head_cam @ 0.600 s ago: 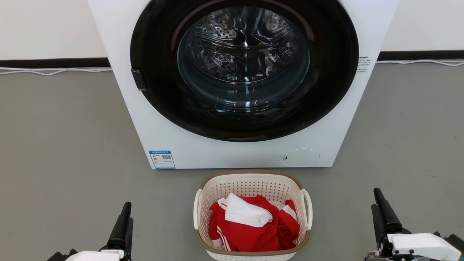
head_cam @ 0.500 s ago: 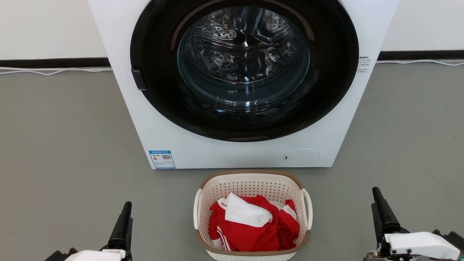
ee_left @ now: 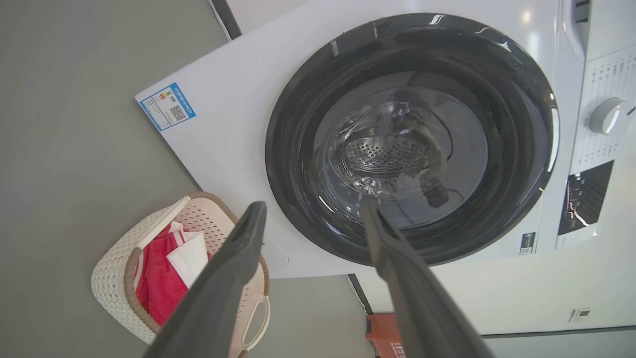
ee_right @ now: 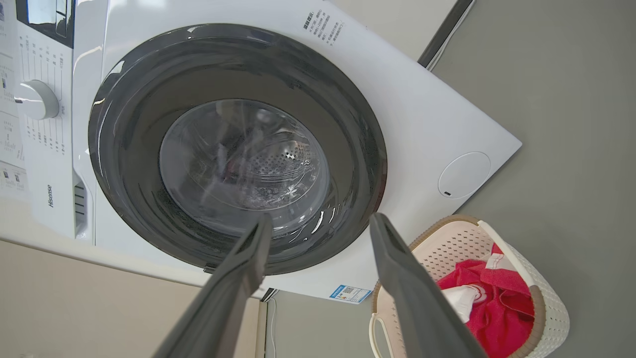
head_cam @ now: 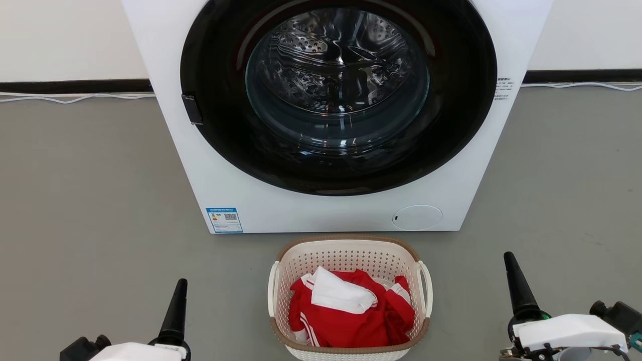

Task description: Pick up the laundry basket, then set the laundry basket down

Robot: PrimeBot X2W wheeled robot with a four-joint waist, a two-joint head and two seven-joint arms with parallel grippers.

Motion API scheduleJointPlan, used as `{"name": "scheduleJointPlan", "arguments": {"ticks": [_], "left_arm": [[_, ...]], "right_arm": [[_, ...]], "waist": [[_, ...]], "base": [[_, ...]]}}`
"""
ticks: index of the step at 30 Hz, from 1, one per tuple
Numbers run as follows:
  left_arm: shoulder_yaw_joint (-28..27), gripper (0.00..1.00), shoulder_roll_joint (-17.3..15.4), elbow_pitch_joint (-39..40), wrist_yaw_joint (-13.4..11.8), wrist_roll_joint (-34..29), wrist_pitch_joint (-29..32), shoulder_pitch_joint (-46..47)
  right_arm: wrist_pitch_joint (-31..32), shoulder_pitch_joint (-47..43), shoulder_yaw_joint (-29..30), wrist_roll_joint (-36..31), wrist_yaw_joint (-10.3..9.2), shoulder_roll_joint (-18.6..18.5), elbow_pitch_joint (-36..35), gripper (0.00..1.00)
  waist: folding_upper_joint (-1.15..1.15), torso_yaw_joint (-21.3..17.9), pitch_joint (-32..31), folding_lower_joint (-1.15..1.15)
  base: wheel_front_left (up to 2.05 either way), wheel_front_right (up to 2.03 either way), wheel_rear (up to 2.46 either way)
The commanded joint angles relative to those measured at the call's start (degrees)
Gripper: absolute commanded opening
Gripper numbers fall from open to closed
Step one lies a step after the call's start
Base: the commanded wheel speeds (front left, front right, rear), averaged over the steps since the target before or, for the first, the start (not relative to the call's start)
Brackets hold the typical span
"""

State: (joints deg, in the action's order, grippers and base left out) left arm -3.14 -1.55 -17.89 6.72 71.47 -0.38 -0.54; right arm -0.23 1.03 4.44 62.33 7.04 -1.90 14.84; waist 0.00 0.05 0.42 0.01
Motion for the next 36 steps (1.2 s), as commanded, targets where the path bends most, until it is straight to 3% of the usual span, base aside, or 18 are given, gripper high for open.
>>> {"name": "scheduleJointPlan", "arguments": {"ticks": [1,16,36], "left_arm": [[-0.19,1.00,-0.50,1.74,-0.17,-2.83,-0.77,2.12],[-0.39,1.00,-0.65,0.98,-0.67,-16.29,-3.29,1.93],[-0.93,1.00,-0.84,1.68,-1.30,-28.32,-6.48,1.74]], "right_arm": [[-1.04,1.96,-0.78,-3.10,0.16,-0.57,-2.27,1.00],[-3.55,2.88,-2.09,-17.24,0.21,-0.85,-0.71,1.00],[-6.71,3.65,-3.25,-32.47,0.28,-0.87,0.43,1.00]], "waist": [[0.00,-0.02,0.02,-0.01],[0.00,-0.26,0.00,-0.01],[0.00,-0.44,0.16,-0.01]], "base": [[0.00,0.00,0.00],[0.00,0.00,0.00],[0.00,0.00,0.00]]}}
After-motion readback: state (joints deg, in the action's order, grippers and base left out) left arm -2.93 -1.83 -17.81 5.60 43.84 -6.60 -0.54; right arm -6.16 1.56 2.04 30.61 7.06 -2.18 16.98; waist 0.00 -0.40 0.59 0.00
